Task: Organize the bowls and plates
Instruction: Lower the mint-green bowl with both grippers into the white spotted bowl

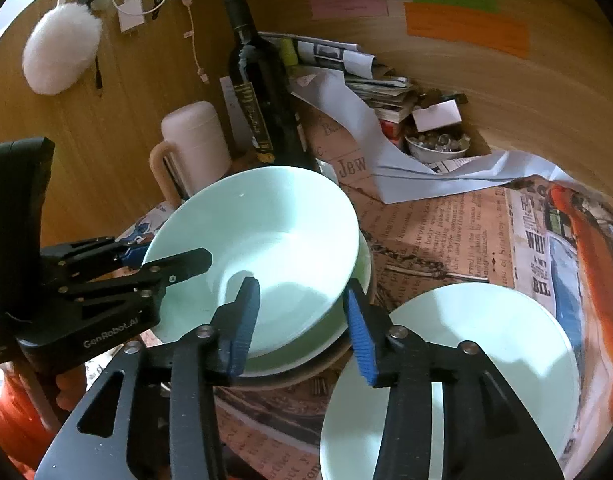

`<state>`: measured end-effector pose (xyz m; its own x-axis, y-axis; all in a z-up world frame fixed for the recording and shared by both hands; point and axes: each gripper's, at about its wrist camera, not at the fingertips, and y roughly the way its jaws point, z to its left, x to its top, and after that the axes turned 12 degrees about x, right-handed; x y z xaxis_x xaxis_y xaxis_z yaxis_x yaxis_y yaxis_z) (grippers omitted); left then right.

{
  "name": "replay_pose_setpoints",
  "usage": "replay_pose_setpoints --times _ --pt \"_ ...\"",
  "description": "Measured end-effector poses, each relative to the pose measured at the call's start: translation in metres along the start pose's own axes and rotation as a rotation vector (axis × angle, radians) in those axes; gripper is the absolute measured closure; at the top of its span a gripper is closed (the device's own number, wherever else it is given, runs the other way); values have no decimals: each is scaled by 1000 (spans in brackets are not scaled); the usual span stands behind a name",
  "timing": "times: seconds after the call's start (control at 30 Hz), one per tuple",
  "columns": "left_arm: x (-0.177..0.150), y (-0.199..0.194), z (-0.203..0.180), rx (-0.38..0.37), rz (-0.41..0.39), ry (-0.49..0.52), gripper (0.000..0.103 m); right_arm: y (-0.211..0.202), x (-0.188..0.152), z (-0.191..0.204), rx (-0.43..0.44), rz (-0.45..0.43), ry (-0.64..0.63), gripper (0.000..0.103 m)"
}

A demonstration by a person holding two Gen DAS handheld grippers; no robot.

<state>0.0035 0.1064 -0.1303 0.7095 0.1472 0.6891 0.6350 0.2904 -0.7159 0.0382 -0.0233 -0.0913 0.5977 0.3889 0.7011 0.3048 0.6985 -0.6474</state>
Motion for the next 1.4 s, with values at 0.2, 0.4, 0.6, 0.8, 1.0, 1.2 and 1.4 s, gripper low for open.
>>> replay_pose_setpoints --times 0.2,0.4,0.6,0.8,1.0,1.2,1.4 --pt "5 2 -1 1 2 24 67 -8 3 1 -42 -39 -34 48" --pt "10 -12 1 -4 -56 25 55 -14 8 4 -66 -66 -69 43" --pt "10 -22 17 -17 -66 -31 46 -12 5 -13 -58 -37 -17 43" --pt "1 -9 19 -68 16 -49 46 -3 1 -30 -3 18 60 43" --pt "-3 -2 13 -135 62 -52 46 4 2 -37 26 57 87 43" --pt "-1 3 13 -142 81 -59 42 17 2 -39 38 116 83 53" --pt "-2 22 13 -191 173 -59 41 26 0 -39 55 156 84 59"
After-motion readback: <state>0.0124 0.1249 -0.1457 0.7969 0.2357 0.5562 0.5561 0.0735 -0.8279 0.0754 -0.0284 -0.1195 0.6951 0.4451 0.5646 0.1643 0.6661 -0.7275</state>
